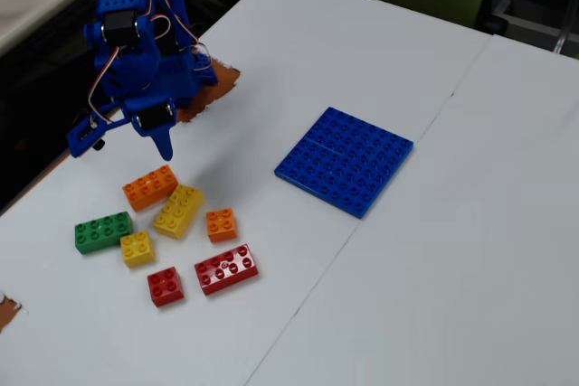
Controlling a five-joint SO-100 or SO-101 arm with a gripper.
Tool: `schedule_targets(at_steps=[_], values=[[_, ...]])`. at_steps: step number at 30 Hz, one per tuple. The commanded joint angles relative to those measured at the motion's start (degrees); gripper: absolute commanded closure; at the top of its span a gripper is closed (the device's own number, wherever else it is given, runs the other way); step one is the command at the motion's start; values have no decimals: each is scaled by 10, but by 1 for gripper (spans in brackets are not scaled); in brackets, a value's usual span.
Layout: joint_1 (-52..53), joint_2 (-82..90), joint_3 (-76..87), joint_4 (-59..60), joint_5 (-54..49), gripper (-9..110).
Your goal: Pick up the 2x4 orange block and go up the 8x8 blue block.
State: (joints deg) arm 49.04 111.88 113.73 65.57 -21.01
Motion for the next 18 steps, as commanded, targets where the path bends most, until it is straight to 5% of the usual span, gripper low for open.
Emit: schedule_targets(at_steps=[1,5,8,18], values=[[11,-9,-32,13,-3,101],[32,-25,-68,49,-24,101],[43,-53,-102,107,-15,79],[86,-85,-76,111,-91,64]])
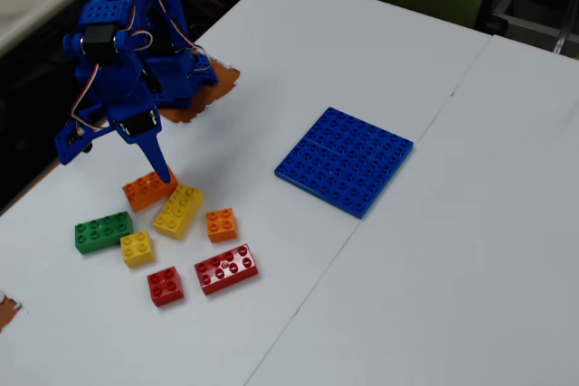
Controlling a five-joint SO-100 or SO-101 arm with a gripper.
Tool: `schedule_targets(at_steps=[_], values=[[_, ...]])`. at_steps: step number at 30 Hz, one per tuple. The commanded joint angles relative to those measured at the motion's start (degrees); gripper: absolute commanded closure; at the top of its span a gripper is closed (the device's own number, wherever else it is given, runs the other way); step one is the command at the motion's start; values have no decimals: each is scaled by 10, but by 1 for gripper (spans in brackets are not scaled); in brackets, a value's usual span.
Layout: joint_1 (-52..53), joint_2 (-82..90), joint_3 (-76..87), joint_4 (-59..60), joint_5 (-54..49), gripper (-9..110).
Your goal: Pick up the 2x4 orange block and go up the 8x8 blue block.
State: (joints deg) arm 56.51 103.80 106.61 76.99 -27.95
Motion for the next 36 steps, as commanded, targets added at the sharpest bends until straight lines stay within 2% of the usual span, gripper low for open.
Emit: schedule_targets(at_steps=[1,9,18,25,28,36], values=[[18,-11,-4,-3,-30,65],[75,-52,23,-29,-90,67],[82,-120,24,-93,-83,69],[69,-134,24,-108,-69,86],[60,-130,24,-115,-64,101],[-33,-33,-22,-101,-76,101]])
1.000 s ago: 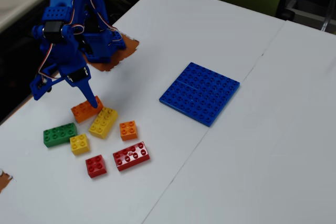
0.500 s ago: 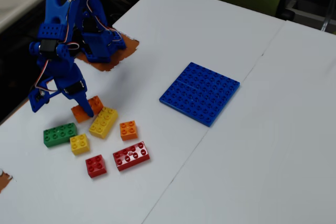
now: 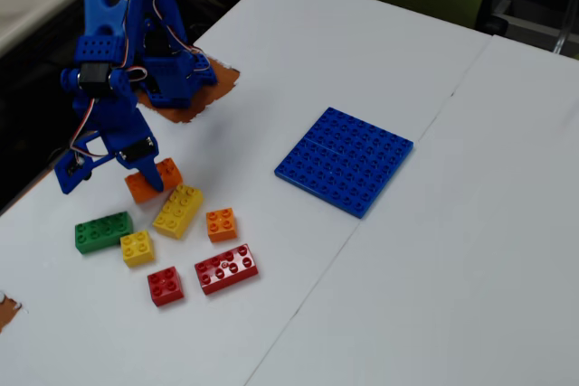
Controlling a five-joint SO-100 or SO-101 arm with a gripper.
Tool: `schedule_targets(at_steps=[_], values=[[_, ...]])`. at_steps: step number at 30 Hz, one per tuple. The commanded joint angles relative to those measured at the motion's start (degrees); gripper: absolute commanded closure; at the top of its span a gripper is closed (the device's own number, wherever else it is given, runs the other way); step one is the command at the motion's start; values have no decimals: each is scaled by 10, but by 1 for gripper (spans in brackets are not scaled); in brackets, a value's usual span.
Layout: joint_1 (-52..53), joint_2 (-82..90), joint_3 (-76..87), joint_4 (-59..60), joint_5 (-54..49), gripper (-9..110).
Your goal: Pick up the 2x4 orange block and go up the 8x8 blue block.
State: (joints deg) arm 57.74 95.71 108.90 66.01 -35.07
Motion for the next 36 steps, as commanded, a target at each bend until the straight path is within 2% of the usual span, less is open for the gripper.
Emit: schedule_targets(at_steps=[1,4,11,17,19,24,26,31,36], values=[[-67,54,-65,17,-4,101],[-135,62,-122,28,2,101],[-287,118,-122,-21,1,101],[-401,106,-174,-34,-53,101],[-430,53,-257,-8,-98,101],[-501,-145,-592,155,-207,101],[-519,-203,-679,194,-241,101],[-542,-226,-693,188,-336,101],[-560,-255,-721,240,-415,101]])
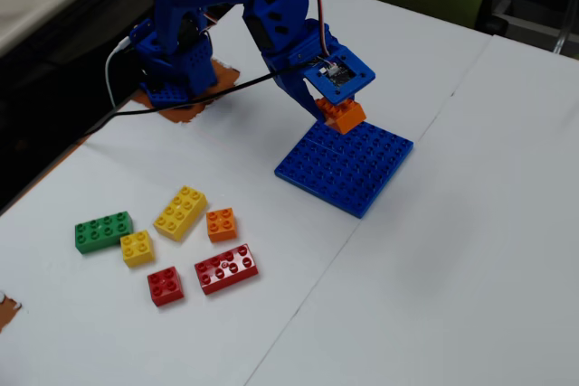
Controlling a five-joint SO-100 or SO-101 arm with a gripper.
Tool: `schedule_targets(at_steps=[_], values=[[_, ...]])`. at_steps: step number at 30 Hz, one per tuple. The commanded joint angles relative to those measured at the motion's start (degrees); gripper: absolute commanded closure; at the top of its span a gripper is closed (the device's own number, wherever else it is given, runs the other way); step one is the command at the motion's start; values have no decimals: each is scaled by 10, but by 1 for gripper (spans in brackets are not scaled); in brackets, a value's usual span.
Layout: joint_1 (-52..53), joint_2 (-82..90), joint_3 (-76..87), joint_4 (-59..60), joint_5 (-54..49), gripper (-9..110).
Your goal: Pick up the 2x4 orange block and go up the 8x8 blue block.
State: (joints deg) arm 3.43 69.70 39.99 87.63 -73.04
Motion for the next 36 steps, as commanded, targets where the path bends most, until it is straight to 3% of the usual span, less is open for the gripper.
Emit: schedule_targets(at_steps=[1,36], values=[[-20,5,-26,33,-49,101],[-33,-9,41,40,-75,101]])
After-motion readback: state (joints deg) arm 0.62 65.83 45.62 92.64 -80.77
